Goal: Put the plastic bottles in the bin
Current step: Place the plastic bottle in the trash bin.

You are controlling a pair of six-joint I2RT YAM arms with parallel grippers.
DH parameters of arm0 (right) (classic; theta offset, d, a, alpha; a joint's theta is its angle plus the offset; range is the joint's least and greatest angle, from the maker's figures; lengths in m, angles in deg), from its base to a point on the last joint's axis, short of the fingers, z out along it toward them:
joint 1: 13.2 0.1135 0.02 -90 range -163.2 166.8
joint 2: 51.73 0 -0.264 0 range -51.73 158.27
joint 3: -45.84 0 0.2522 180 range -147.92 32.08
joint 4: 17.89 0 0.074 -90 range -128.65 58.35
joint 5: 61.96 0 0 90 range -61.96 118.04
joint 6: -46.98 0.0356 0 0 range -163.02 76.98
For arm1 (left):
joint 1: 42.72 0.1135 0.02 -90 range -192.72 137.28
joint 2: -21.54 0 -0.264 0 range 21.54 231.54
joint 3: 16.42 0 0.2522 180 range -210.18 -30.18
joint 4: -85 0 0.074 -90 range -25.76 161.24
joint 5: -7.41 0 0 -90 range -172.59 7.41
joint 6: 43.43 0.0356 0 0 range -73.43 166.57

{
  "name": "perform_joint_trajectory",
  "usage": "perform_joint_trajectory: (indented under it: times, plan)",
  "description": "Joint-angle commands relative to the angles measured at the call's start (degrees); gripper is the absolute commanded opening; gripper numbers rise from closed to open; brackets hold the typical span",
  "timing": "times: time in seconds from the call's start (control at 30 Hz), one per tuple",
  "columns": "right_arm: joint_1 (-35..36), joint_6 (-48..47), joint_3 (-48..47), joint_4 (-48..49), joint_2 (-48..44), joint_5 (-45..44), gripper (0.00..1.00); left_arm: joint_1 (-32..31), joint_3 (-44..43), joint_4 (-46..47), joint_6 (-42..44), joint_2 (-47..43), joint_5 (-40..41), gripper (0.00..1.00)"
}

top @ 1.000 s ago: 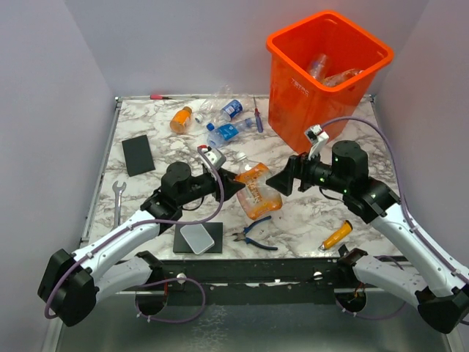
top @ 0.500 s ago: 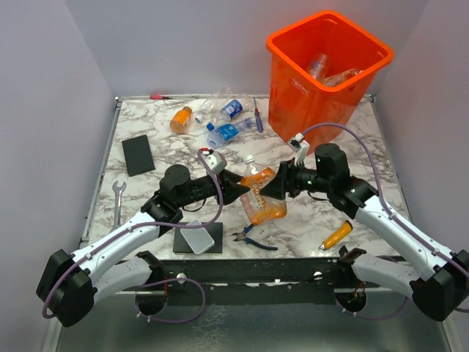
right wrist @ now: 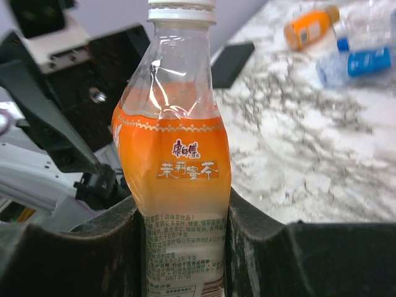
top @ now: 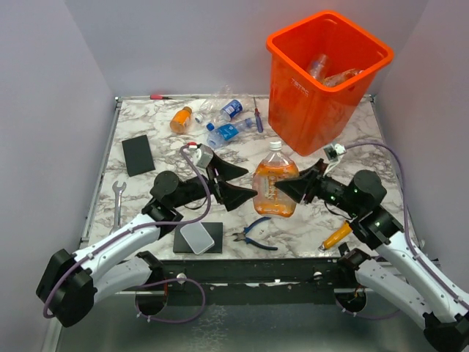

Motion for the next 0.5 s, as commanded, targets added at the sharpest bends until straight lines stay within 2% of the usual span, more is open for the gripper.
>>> perform_joint_trajectory:
  times: [0.0, 0.13, 0.27, 0.33, 0.47]
  plan:
    - [0.0, 1.2, 3.1, 13.0, -4.0, -2.9, 0.30, 0.2, 1.6, 20.8, -17.8, 5.9, -10.4, 0.99]
    - [0.0, 3.8, 6.2, 20.4, -5.8, -2.3, 0.29, 0.0, 1.8, 35.5, -28.7, 10.5, -13.1, 0.99]
    - [0.0, 6.2, 7.1, 25.5, -5.0, -1.0, 0.29, -0.4, 1.2, 45.1, -35.7, 14.4, -14.3, 0.99]
    - [0.1, 7.0, 7.0, 27.2, -3.5, 0.3, 0.29, -0.9, 0.6, 47.4, -37.7, 16.0, -14.7, 0.99]
    - [0.0, 8.9, 7.6, 30.8, -2.1, 1.3, 0.29, -2.7, -0.5, 48.2, -38.4, 18.9, -16.2, 0.90]
